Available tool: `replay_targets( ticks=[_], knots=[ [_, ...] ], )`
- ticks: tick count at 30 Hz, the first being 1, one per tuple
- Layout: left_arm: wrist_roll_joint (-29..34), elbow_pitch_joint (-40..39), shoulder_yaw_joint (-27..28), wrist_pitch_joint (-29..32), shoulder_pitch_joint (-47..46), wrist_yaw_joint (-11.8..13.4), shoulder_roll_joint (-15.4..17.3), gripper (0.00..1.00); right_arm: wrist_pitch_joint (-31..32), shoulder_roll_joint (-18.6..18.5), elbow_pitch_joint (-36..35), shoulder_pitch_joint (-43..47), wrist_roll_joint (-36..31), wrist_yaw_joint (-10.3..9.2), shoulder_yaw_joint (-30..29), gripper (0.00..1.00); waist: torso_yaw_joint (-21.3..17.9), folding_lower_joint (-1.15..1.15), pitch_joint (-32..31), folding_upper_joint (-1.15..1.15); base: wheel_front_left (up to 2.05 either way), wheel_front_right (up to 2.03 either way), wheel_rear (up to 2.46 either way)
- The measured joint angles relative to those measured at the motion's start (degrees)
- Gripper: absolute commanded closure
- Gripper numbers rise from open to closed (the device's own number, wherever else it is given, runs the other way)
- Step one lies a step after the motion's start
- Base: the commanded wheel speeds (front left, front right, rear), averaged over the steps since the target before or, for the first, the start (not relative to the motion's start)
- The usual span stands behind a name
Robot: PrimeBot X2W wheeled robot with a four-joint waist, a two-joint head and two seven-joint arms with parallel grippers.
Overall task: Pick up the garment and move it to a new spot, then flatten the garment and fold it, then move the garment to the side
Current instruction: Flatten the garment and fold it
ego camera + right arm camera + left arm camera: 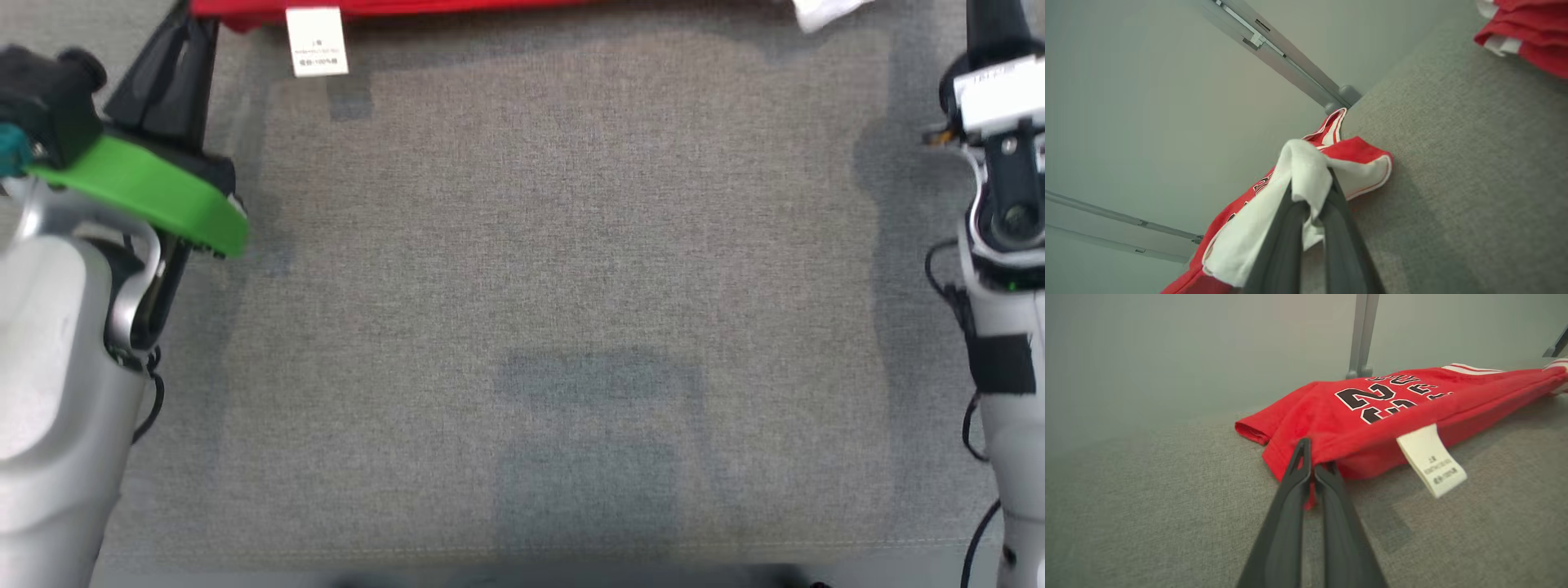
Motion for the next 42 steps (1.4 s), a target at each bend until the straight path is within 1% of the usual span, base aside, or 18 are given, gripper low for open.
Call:
replay_targets(
  ticks=[4, 8, 12, 16, 20, 25, 30, 34, 42],
  knots=[
    [0.63, 3.94, -0.02, -5.55, 2.82, -0.01, -0.60, 1.00, -2.29, -0.24, -0.81, 5.74, 0.05, 3.43, 0.23, 1.00, -0.24, 0.00, 1.64, 0.00, 0.00, 0.00, 0.00],
    [1.33, 6.64, -0.74, -10.00, 5.44, -0.19, -1.36, 1.00, -3.38, -0.74, -2.29, 9.77, 0.14, 7.02, 0.90, 1.00, -0.35, 0.00, 0.76, 0.00, 0.00, 0.00, 0.00],
    [2.35, 8.45, -1.74, -10.17, 9.20, -0.40, -1.18, 1.00, -3.01, -2.37, -2.88, 15.69, 0.01, 9.70, 3.09, 1.00, -0.36, 0.00, -1.56, 0.00, 0.00, 0.00, 0.00],
    [2.70, 9.48, -2.33, -9.85, 13.72, -0.52, -1.13, 1.00, -2.00, -3.74, -3.03, 22.21, -0.12, 11.17, 4.72, 1.00, -0.32, 0.00, -4.38, 0.00, 0.00, 0.00, 0.00],
    [3.18, 10.39, -2.96, -9.81, 18.07, -0.67, -0.75, 1.00, -1.38, -4.55, -2.87, 28.42, -0.24, 11.18, 5.97, 1.00, -0.21, -0.01, -7.34, 0.00, 0.00, 0.00, 0.00],
    [3.16, 11.39, -2.37, -9.81, 21.90, -0.67, -0.59, 1.00, -0.65, -5.46, -2.50, 34.76, -1.27, 11.55, 7.84, 1.00, 0.08, -0.01, -10.85, 0.00, 0.00, 0.00, 0.00],
    [3.18, 11.18, -1.52, -9.81, 24.10, -0.67, 0.27, 1.00, -0.42, -5.61, -2.88, 38.21, -2.15, 11.59, 9.00, 1.00, 0.43, -0.01, -13.78, 0.00, 0.00, 0.00, 0.00],
    [3.23, 9.67, 0.04, -9.81, 25.20, -0.67, 0.30, 1.00, -0.41, -5.64, -3.64, 40.14, -2.16, 11.60, 9.69, 1.00, 0.64, -0.01, -15.56, 0.00, 0.00, 0.00, 0.00],
    [3.70, 8.62, 0.68, -9.81, 28.23, -0.67, -0.27, 1.00, -0.43, -5.66, -4.33, 43.64, -2.77, 11.59, 10.74, 1.00, 0.57, -0.01, -17.62, 0.00, 0.00, 0.00, 0.00]
  ],
)
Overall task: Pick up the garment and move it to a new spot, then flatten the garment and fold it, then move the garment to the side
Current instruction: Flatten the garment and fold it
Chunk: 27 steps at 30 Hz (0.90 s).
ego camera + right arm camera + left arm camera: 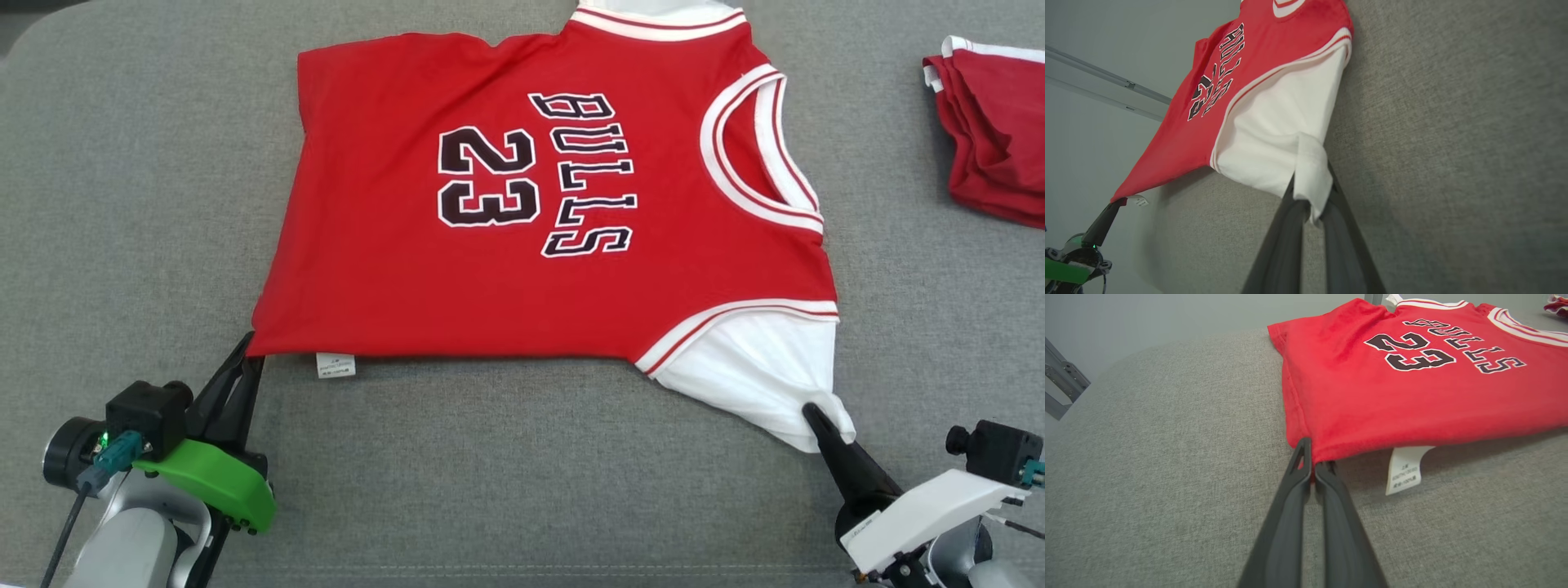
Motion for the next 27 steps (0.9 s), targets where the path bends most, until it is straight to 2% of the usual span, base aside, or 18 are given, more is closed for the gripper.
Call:
replay_targets(
  ticks=[9, 20, 27],
  knots=[
    [0.46, -0.33, 1.01, 0.00, 2.32, 0.00, -1.46, 1.00, 0.08, -0.40, -0.70, 2.72, -1.02, -0.11, 1.05, 1.00, -0.36, 0.00, -0.77, 0.00, 0.00, 0.00, 0.00],
    [2.24, 1.02, 0.36, 0.00, 4.61, -0.01, -2.92, 1.00, 0.16, -1.71, 1.13, 2.84, -4.39, -1.64, 1.74, 1.00, -1.03, 0.00, -1.30, 0.00, 0.00, 0.00, 0.00],
    [2.93, 1.30, 1.02, 0.00, 4.96, -0.07, -3.15, 1.00, 0.54, -1.79, 1.25, 3.41, -4.67, -1.64, 3.42, 1.00, -0.39, 0.00, -1.50, 0.00, 0.00, 0.00, 0.00]
  ],
)
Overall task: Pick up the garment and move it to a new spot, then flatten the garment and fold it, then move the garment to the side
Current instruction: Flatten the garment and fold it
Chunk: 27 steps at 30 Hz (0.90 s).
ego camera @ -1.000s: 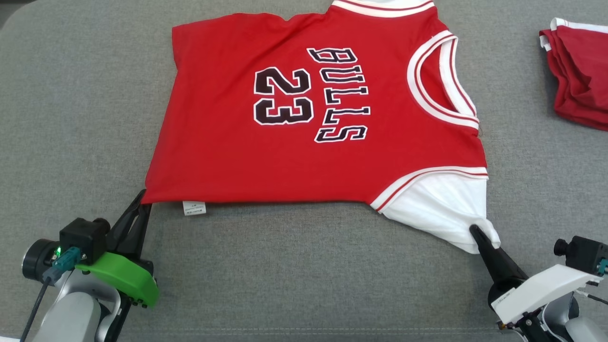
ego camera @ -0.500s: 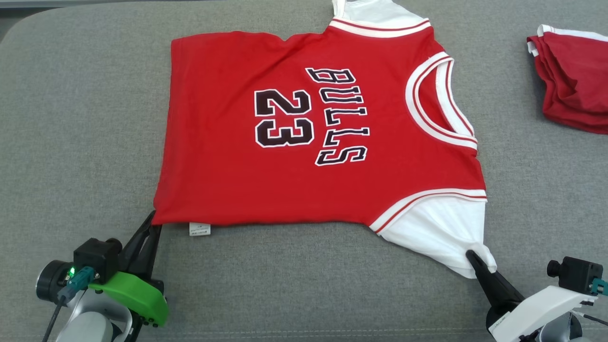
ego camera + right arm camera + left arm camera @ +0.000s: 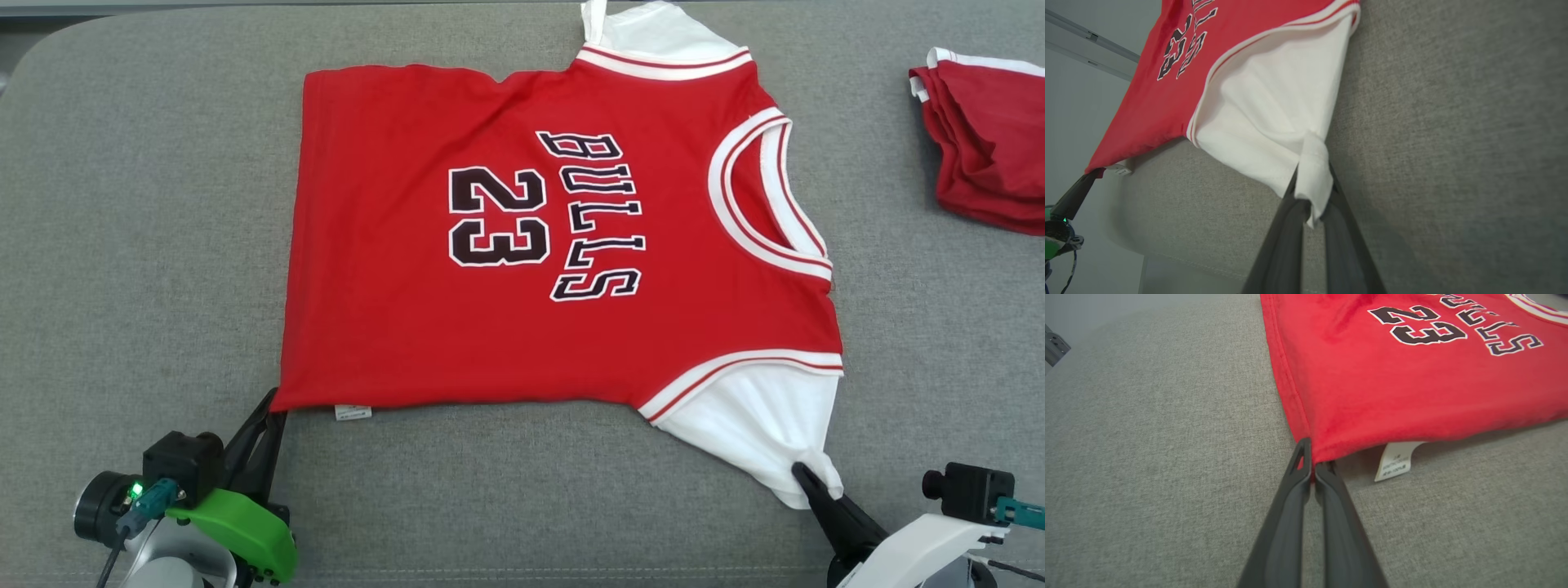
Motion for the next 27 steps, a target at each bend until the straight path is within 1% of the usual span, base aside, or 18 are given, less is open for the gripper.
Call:
replay_targets(
  ticks=[14, 23, 24, 26, 27],
  knots=[
    [1.04, 0.33, 1.47, 0.00, 1.63, -0.05, 0.08, 1.00, 2.45, -0.19, -0.75, 1.66, -0.02, 0.12, 2.23, 1.00, -0.43, 0.00, 1.77, 0.00, 0.00, 0.00, 0.00],
    [1.62, 1.94, 1.67, 0.00, 1.59, -0.20, -0.42, 0.99, 2.52, -1.70, -0.31, -0.46, -4.93, 0.11, 3.71, 1.00, -0.57, 0.00, 2.47, 0.00, 0.00, 0.00, 0.00],
    [1.79, 2.02, 1.68, 0.00, 1.53, -0.21, -0.48, 0.96, 2.50, -1.71, -0.27, -0.85, -5.45, 0.11, 3.83, 1.00, -0.53, 0.00, 2.48, 0.00, 0.00, 0.00, 0.00],
    [1.94, 2.08, 1.80, 0.00, 1.44, -0.20, -0.62, 0.81, 2.50, -1.71, -0.22, -1.49, -6.00, 0.09, 4.08, 1.00, -0.45, 0.00, 2.48, 0.00, 0.00, 0.00, 0.00],
    [1.96, 2.12, 1.87, 0.00, 1.43, -0.21, -0.70, 0.65, 2.50, -1.71, -0.11, -1.83, -6.09, 0.05, 4.21, 1.00, -0.41, 0.00, 2.45, 0.00, 0.00, 0.00, 0.00]
  ],
)
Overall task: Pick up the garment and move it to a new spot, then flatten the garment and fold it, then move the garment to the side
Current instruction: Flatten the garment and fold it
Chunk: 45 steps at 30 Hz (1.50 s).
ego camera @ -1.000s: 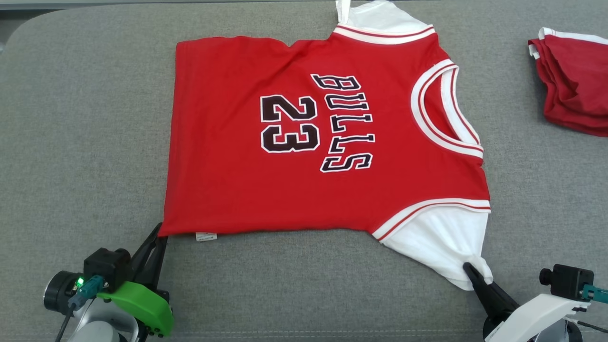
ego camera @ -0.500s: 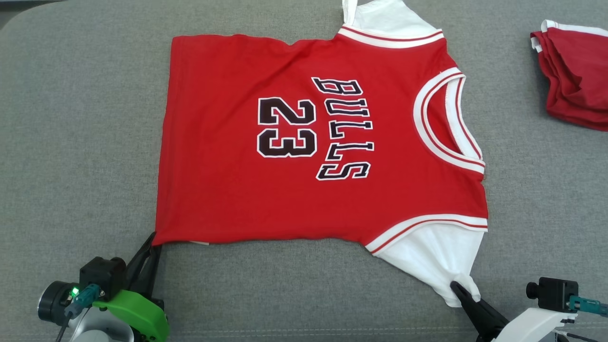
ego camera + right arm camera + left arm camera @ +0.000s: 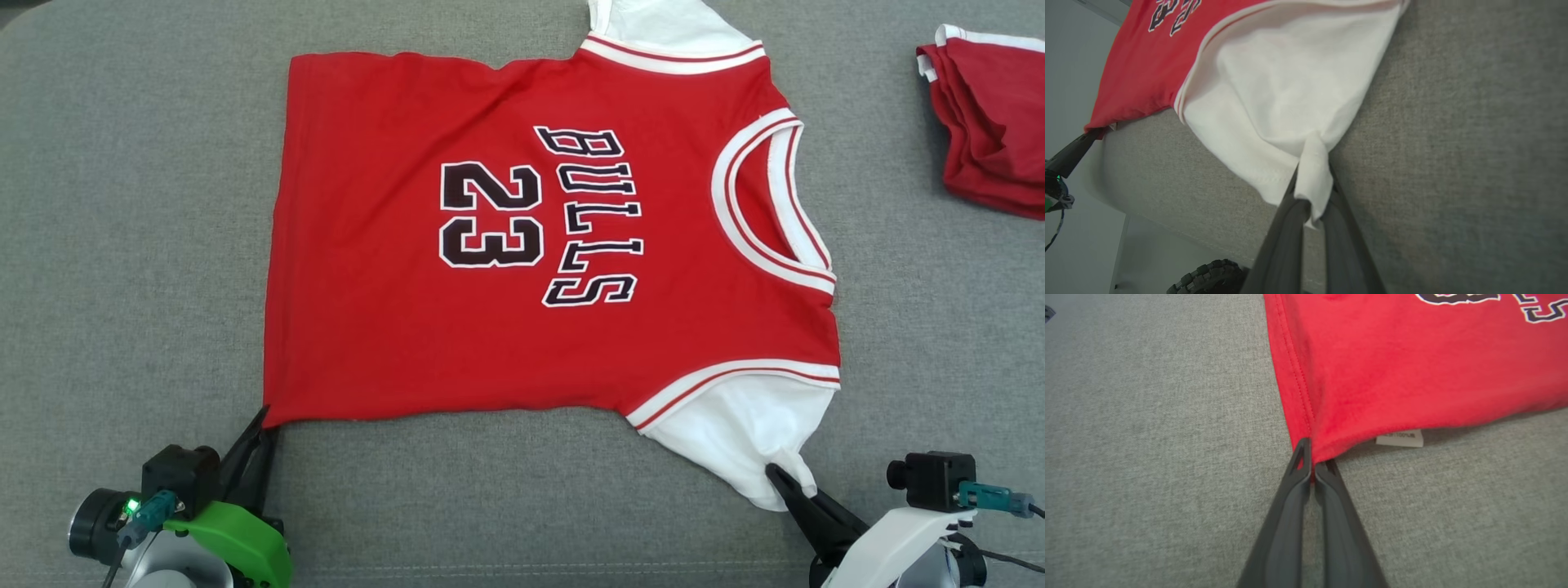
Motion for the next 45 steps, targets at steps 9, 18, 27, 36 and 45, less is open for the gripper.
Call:
replay_targets(
  ticks=[9, 18, 27, 36, 45],
  knots=[
    [0.49, 1.35, 0.44, 0.00, -0.15, 0.00, -0.97, 0.56, -0.04, 0.18, 0.24, -0.46, -0.43, -0.01, 0.30, 1.00, -0.01, 0.00, -0.22, 0.00, 0.00, 0.00, 0.00],
    [1.53, 2.36, 0.47, 0.00, -1.42, -0.07, -2.20, 0.44, -0.10, 0.08, 0.86, -1.36, -1.82, -0.01, 0.87, 0.96, -0.25, 0.00, -0.11, 0.00, 0.00, 0.00, 0.00],
    [1.90, 3.72, 1.32, -0.01, -2.20, -0.21, -2.61, 0.00, -0.63, -0.24, 0.89, -3.33, -5.12, -0.11, 1.97, 0.00, -0.54, 0.00, -0.23, 0.00, 0.00, 0.00, 0.00],
    [1.72, 4.87, 4.10, 0.00, -2.11, -0.12, -2.54, 0.00, -0.69, -1.11, 0.81, -3.38, -7.26, -1.04, 2.74, 0.00, -0.82, 0.00, -0.95, 0.00, 0.00, 0.00, 0.00],
    [0.80, 3.67, 7.94, 0.00, -0.30, 0.81, -2.50, 0.00, -0.79, -4.05, 0.76, -0.86, -8.86, -3.10, 2.25, 0.00, -1.17, 0.00, -3.16, 0.00, 0.00, 0.00, 0.00]
  ],
)
